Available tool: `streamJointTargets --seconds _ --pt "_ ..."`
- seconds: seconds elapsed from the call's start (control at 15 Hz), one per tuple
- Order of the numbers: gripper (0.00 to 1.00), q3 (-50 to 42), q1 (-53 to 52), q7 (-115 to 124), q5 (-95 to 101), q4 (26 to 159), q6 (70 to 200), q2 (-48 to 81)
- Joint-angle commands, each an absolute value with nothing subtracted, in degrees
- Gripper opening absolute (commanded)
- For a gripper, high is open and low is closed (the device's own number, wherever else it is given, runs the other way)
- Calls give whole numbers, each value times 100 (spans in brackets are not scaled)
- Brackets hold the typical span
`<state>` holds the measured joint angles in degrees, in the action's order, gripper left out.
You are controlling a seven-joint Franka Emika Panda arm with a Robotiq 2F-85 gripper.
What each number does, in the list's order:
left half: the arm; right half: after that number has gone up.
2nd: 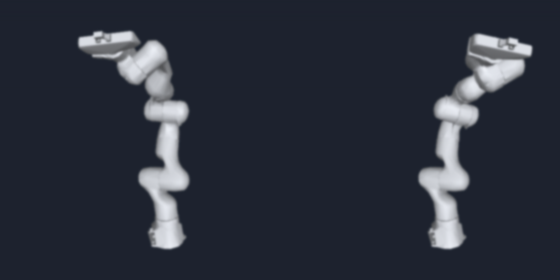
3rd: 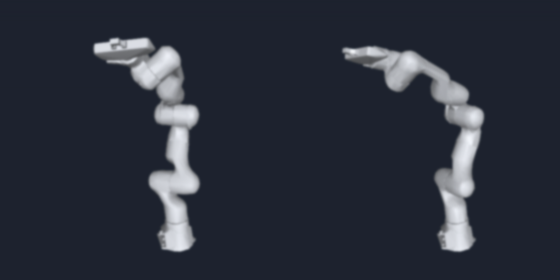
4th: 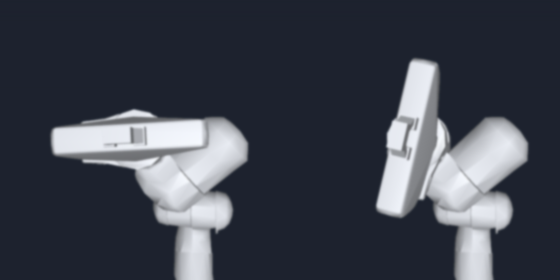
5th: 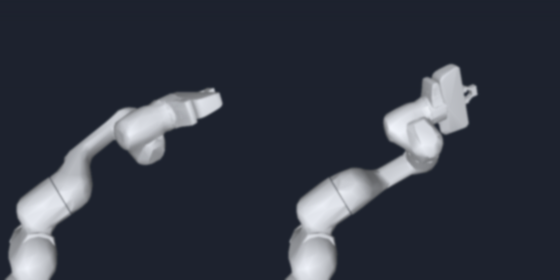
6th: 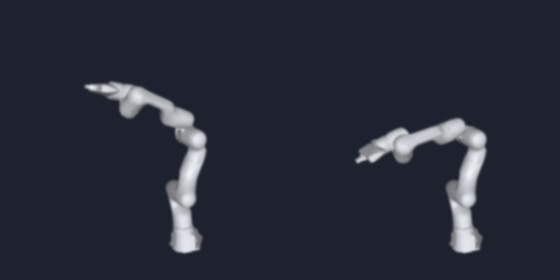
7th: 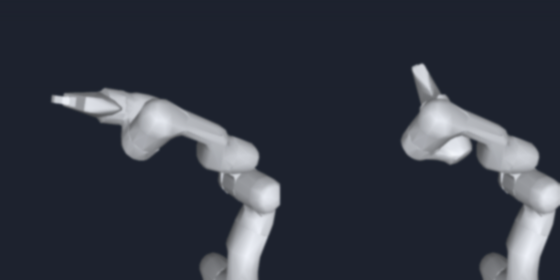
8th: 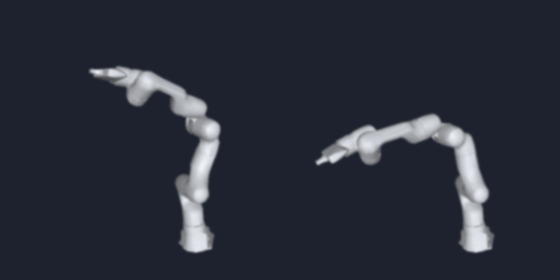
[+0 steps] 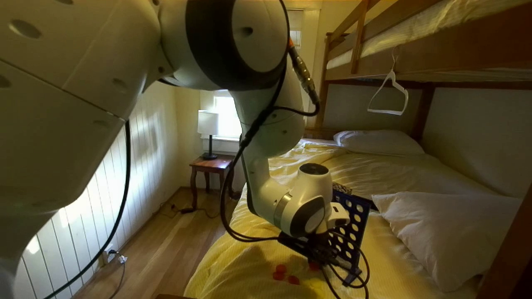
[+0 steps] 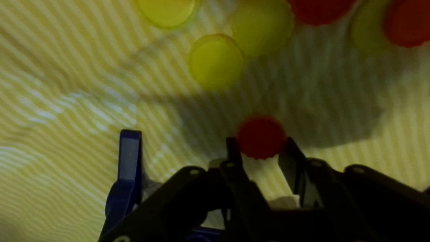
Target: Pick up the orange chip into the connect four game
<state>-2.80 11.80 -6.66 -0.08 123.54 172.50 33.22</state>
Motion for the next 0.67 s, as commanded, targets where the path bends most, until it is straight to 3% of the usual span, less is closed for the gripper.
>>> streamJointTargets --seconds 0.0,0.6 --pt "9 -201 1337 -1099 259 13241 18027 2739" --pt "9 335 2251 -1009 580 14611 20140 1822"
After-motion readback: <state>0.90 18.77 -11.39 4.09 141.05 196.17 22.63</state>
